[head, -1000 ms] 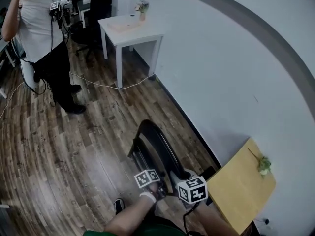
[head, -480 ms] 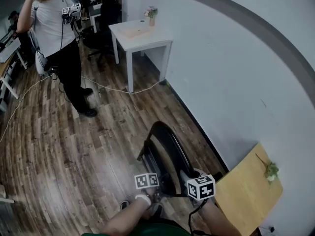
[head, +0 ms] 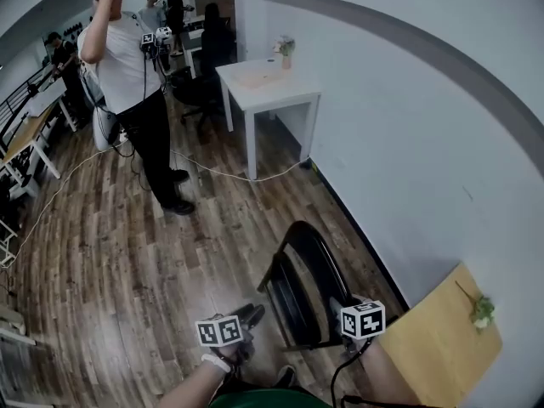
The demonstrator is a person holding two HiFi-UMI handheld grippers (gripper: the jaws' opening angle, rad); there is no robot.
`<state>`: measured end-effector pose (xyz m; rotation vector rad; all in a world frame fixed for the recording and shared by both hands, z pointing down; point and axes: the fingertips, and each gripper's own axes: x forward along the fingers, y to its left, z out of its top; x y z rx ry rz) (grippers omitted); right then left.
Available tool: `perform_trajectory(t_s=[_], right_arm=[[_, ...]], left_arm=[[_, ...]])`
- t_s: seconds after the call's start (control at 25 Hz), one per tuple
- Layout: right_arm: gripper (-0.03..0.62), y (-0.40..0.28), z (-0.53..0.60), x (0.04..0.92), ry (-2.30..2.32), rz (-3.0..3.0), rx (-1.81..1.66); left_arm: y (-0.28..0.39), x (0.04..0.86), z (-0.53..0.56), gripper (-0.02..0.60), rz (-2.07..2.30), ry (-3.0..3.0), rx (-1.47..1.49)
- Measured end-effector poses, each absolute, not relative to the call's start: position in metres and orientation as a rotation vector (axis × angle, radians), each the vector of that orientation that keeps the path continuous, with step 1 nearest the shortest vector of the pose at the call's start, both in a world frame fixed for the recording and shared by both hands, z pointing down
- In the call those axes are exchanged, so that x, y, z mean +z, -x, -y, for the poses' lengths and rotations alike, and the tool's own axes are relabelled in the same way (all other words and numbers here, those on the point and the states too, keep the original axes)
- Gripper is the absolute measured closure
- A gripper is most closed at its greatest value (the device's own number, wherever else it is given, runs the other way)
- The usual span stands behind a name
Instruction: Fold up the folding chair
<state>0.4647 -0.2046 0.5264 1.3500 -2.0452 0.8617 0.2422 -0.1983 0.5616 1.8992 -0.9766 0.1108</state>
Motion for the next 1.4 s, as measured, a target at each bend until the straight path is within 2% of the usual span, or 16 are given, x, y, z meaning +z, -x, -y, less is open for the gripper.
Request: perform_trajectory(t_s=[0.16,0.64,1.0,1.4], right_arm=[[0.508,-0.462,0.203,0.527,-1.342,2.056,0.871],[0.505,-0.446,0.189,0.526,-1.344,2.027,0.853],[0.502,-0.42,0.181,0.53,-1.355,1.972,0.792],[0.502,-0.379,0.174,0.528,-1.365,1.94,0.745]], left_arm=[[-0.211,0.527,0.183,0.43,1.065,-2.008,0.135],[-0.151,0.48,0.141,0.436,1.131,-2.174,0.163],[-0.127,0.479,0.139,0.449,1.101,-2.289,0.201],[-0.117,0.493,0.151,0.497,1.002,-2.328,0.224]])
